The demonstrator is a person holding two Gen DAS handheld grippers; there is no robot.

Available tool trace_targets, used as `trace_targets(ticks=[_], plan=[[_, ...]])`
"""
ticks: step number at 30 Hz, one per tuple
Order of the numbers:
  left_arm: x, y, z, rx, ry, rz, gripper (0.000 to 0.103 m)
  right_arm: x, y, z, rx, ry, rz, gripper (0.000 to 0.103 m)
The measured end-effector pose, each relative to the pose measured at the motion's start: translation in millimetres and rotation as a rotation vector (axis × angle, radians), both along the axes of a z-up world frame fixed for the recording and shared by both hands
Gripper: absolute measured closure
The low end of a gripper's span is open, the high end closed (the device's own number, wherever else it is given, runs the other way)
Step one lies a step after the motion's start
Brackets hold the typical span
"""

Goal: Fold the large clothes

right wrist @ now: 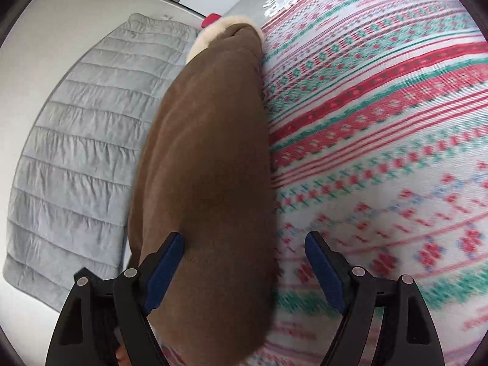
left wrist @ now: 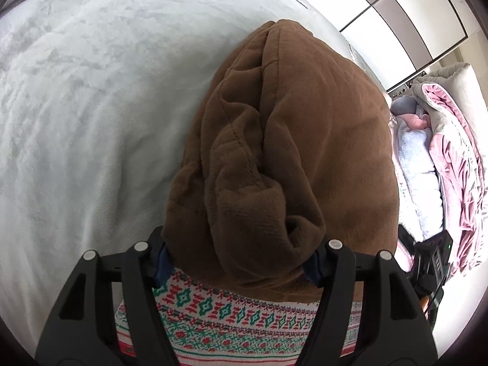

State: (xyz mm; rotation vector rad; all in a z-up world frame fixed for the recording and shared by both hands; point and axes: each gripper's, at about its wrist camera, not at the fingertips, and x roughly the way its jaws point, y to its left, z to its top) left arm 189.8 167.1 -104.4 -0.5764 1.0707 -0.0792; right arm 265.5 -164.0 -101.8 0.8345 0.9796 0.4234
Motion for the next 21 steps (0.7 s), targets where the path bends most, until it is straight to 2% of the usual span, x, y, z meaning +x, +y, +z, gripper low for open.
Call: trace_targets(ticks=[6,13,18,20,21], plan=[[0,-1,0,0.014,-0.007,-0.01,0.035,40,-3,8,0.034,-0.026,-0.041,0.019],[0,-2,0,0.019,-0.002,-0.008,0.036,115,11,23,0.018,-0.018,-0.015,0.018],[1,-3,1,0.027,-0.001,-0.01,0.036,148,39,15,-0.021,0.013,0.044,0.011],[1,-5,1,0.035,-0.003,-0.011,0.037,153,46,20,-0.065,0.013,0.064,0.012],[1,-6,2,0.041,-0.007,-0.013,0.039,153,48,22,-0.09,0.015,0.066,0.017]])
